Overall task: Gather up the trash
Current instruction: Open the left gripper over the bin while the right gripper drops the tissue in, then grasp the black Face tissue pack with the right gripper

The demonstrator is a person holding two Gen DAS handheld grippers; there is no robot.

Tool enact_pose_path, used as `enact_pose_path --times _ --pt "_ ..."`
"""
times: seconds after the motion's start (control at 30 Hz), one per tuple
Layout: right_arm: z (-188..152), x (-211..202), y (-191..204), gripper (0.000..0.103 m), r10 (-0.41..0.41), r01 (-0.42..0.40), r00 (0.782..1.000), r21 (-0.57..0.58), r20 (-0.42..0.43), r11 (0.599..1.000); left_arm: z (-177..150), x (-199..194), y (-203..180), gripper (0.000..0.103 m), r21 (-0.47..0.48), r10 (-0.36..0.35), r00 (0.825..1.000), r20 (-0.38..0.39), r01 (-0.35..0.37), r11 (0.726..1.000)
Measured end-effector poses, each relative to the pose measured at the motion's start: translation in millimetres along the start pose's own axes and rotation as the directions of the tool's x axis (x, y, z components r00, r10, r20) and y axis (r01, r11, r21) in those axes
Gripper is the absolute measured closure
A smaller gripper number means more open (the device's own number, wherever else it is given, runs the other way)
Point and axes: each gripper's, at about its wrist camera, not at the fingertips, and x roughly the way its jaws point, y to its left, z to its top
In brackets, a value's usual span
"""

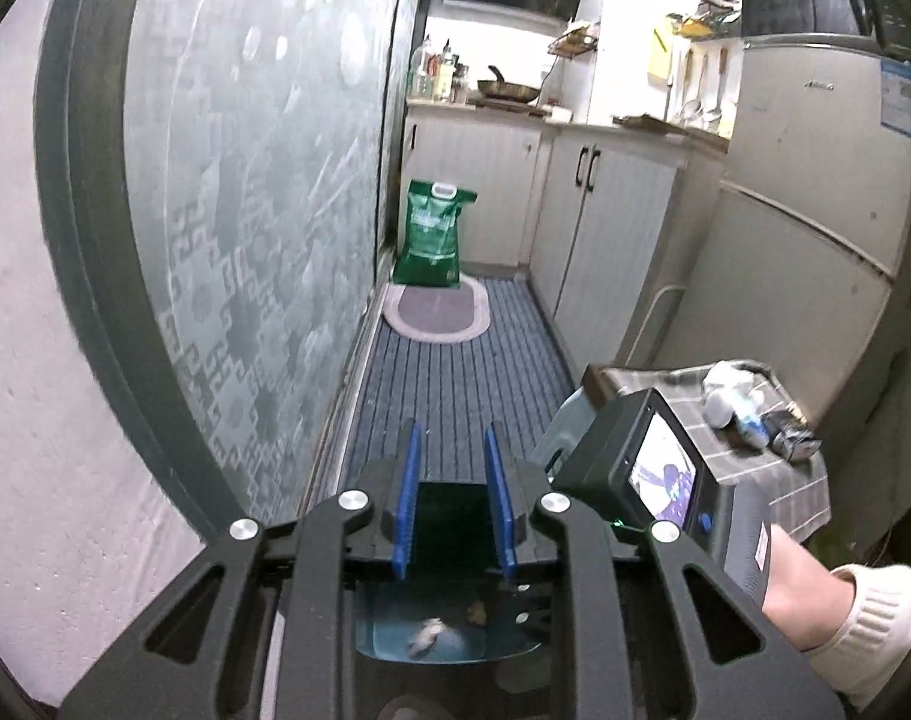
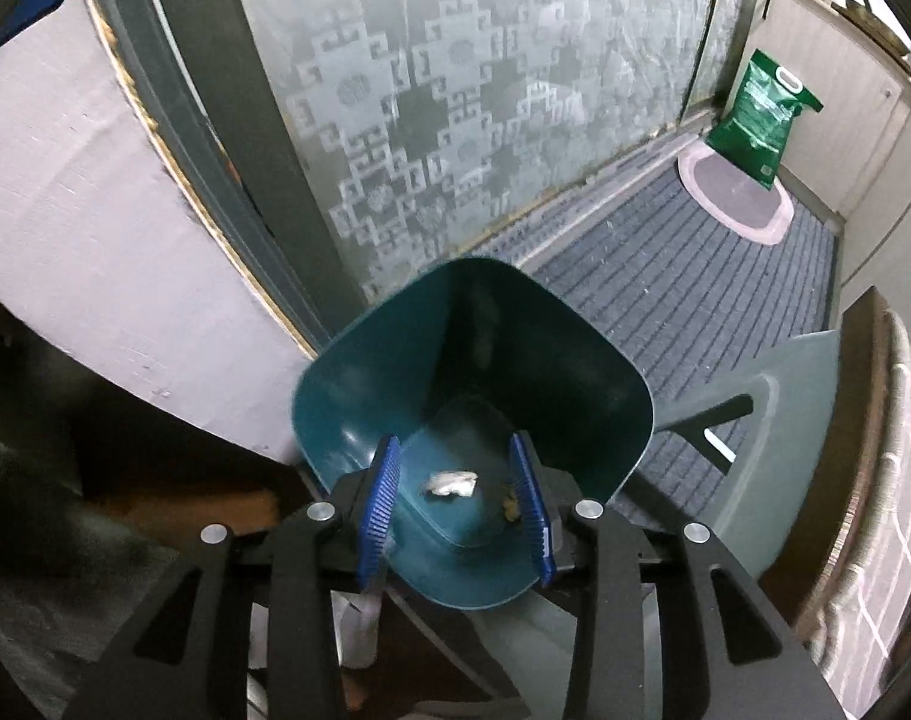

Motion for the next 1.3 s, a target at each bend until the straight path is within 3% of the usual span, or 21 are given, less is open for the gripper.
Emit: enact_pose_path --times 0.13,0.2,0.47,0.6,0.77,0.87,1.03,1.1,1.3 --pt "-1 -31 -5 0.063 0.012 -0.014 0.996 0.015 0.086 1.0 7 -1 -13 0.076 0.007 -0.006 1.0 0.015 0.006 1.0" --pt "-2 -47 -11 0.063 0.003 -0.006 0.992 0.024 0.126 1.0 9 1 -18 0.07 0.012 -0.009 1.0 0.014 0.009 1.0" --pt "-24 -107 -54 0.054 -0.116 0.094 0.961 0.097 0.25 0.991 16 16 -54 0.058 0.045 -0.035 0.999 0.01 0.035 0.998" --pt "-42 -134 -81 0.048 -0.191 0.153 0.937 0.149 0.292 0.977 18 25 -74 0.055 0.068 -0.054 0.999 0.001 0.054 0.996" --pt "-72 -165 -115 0.03 -0.311 0.244 0.89 0.228 0.332 0.943 18 37 -100 0.05 0.092 -0.08 0.997 -0.02 0.082 0.992" --pt "-93 -177 -134 0.022 -0.388 0.303 0.863 0.281 0.325 0.911 17 43 -119 0.043 0.124 -0.098 0.995 -0.026 0.101 0.987" --pt "-128 -187 -169 0.016 -0.49 0.374 0.827 0.382 0.275 0.845 15 55 -145 0.041 0.161 -0.124 0.991 -0.046 0.13 0.978" --pt "-139 -185 -178 0.014 -0.504 0.383 0.825 0.403 0.255 0.831 15 58 -152 0.036 0.168 -0.127 0.991 -0.052 0.134 0.977" --pt "-160 -167 -197 0.013 -0.48 0.361 0.852 0.43 0.207 0.827 11 68 -182 0.032 0.199 -0.155 0.986 -0.065 0.165 0.966"
